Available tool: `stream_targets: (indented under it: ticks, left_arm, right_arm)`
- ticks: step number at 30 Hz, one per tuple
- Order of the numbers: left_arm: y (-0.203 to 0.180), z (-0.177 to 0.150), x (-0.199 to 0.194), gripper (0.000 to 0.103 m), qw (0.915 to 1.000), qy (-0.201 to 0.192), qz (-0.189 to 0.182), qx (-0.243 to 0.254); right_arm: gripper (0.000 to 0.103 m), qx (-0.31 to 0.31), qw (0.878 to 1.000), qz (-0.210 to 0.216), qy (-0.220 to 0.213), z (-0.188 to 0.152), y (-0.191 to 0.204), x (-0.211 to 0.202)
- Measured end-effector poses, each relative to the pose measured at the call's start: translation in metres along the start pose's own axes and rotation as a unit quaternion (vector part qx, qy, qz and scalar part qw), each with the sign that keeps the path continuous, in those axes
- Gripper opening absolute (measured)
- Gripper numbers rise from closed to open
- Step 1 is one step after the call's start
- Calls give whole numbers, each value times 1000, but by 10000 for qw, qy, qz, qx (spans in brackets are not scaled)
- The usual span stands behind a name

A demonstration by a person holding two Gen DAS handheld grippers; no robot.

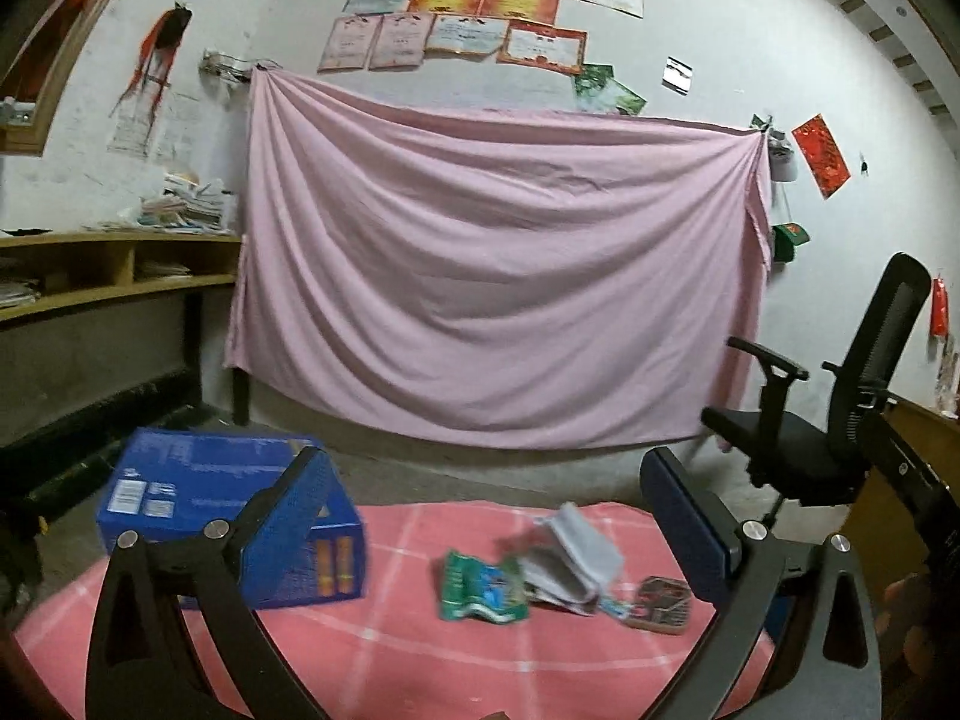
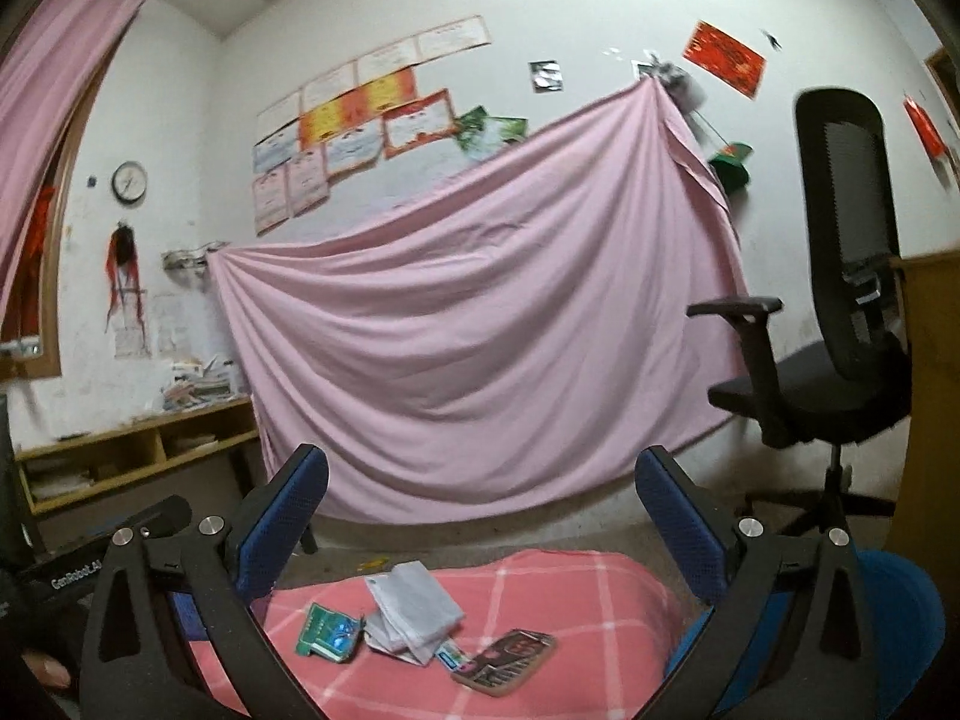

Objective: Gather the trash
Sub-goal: 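Move both tools back over the table toward the green packet and phone case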

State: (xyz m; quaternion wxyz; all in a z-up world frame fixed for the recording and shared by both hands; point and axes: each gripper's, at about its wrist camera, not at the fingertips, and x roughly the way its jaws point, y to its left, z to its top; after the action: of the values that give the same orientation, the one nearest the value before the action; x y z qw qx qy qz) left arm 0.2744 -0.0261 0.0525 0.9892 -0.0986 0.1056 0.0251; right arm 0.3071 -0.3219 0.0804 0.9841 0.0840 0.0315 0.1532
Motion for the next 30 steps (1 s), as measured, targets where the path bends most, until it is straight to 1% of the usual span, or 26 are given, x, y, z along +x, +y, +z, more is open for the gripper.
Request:
stream_targets:
  ticks: [3, 6, 12, 14, 17, 21, 23, 26, 27, 28, 29, 30]
  left_arm:
    - [11, -5, 3, 101, 10000, -21, 89, 4]
    - [18, -11, 9, 101, 9999, 4, 121, 45]
    - [24, -24, 19, 101, 9997, 41, 126, 190]
    - [27, -30, 24, 101, 9995, 107, 110, 267]
    - [29, -38, 33, 101, 9987, 356, 63, 345]
    - [31, -47, 47, 101, 9961, 824, -43, 314]
    - [30, -49, 54, 100, 9937, 1073, -87, 304]
    - [25, -53, 67, 99, 9893, 1420, -171, 290]
    - [23, -54, 70, 94, 9879, 1508, -213, 301]
    - [20, -56, 75, 86, 9859, 1619, -255, 337]
    - [17, -57, 80, 81, 9834, 1751, -285, 382]
    - [14, -58, 85, 73, 9808, 1882, -309, 413]
  right_arm:
    - [103, -202, 9998, 32, -18, -5, 15, 6]
    - [103, -430, 9990, 45, 64, -11, 26, 13]
    - [103, -714, 9972, 4, 215, -21, 34, 22]
    - [103, -779, 9965, -24, 299, -24, 34, 26]
    - [103, -826, 9954, -76, 479, -30, 34, 34]
    - [103, -856, 9925, -180, 851, -38, 29, 48]
    - [103, -869, 9902, -310, 1049, -42, 25, 55]
    - [103, -868, 9838, -567, 1466, -49, 19, 68]
    - [103, -828, 9795, -707, 1694, -53, 14, 74]
    - [103, -782, 9760, -800, 1868, -55, 10, 78]
    - [103, -708, 9727, -866, 2033, -59, 5, 82]
    - [103, -554, 9681, -922, 2264, -63, -3, 87]
